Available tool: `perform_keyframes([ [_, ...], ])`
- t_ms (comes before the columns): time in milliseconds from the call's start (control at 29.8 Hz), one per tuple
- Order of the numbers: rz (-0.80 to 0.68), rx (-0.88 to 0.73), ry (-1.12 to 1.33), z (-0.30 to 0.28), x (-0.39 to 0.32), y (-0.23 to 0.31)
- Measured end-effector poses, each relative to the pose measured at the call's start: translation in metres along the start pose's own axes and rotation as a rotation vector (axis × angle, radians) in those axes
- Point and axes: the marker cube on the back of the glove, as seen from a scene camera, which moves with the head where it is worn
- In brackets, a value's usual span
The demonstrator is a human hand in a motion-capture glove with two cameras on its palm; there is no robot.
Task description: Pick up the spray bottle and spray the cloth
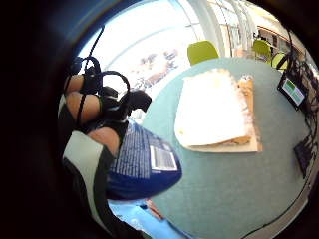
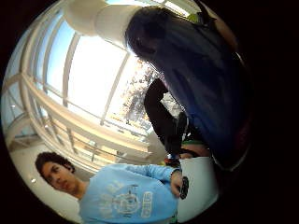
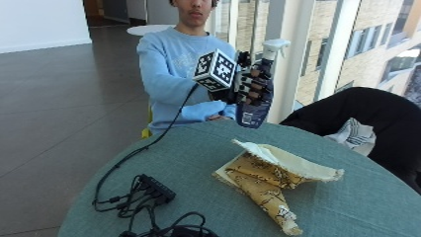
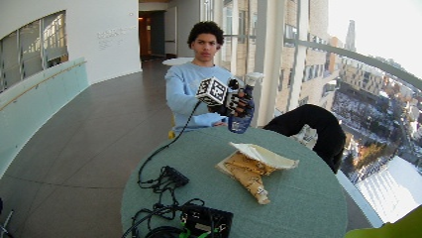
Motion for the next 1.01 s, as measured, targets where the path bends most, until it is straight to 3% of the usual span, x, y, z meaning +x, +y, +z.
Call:
perform_keyframes([
  [402,-0.038,0.025,-0.087,0.09,-0.019,-0.002],
  [1005,-0.031,0.039,-0.09,0.13,0.002,0.009],
])
